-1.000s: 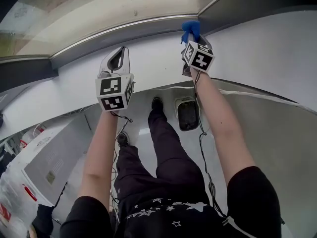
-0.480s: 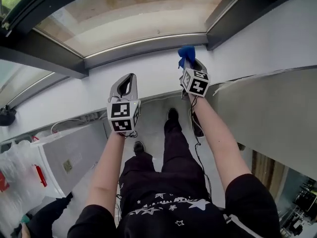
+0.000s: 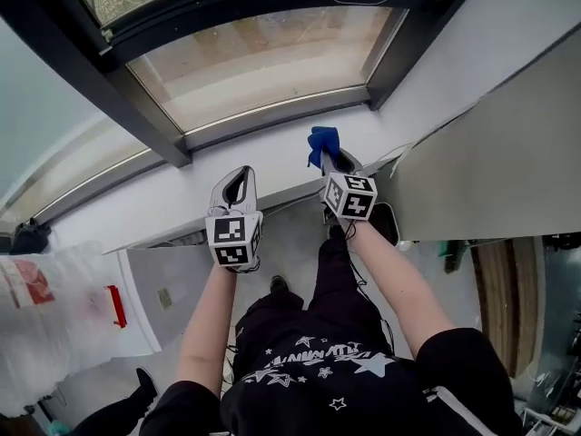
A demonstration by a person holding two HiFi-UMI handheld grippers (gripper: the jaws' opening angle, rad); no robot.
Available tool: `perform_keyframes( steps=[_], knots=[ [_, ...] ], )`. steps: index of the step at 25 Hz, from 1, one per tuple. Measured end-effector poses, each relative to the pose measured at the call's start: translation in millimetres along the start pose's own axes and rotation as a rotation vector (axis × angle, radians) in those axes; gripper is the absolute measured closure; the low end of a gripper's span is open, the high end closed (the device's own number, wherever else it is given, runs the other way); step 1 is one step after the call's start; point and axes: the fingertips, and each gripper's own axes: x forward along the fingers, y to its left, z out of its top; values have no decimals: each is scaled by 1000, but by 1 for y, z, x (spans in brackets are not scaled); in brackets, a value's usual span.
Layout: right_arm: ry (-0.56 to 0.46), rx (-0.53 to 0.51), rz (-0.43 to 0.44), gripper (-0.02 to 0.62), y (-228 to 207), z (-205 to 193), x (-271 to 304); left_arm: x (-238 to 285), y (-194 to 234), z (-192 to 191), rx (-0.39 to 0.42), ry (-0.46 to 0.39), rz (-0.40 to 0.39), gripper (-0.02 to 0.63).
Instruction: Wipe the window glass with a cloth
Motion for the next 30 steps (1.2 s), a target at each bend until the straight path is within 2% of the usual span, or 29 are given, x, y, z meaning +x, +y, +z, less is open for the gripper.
perform_keyframes(
  steps=[2, 5, 10, 20, 25, 30],
  knots=[
    [-1, 10, 29, 520, 17, 0, -25, -19, -2, 6, 18, -11, -14, 597],
    [-6, 9, 124, 520, 49, 3, -56, -41, -6, 14, 54, -14, -33, 597],
    [-63, -20, 203, 521, 83, 27, -101, -61, -21, 25, 55, -22, -65, 597],
    [-83, -2, 279, 520, 85, 53, -176, -97, -56, 60, 47, -95, -71, 597],
    [-108, -9, 365, 520, 98, 58, -216, -114, -79, 62, 33, -111, -60, 597],
    [-107, -34, 366, 520, 102, 52, -232, -136, -96, 64, 33, -128, -46, 597]
  ],
)
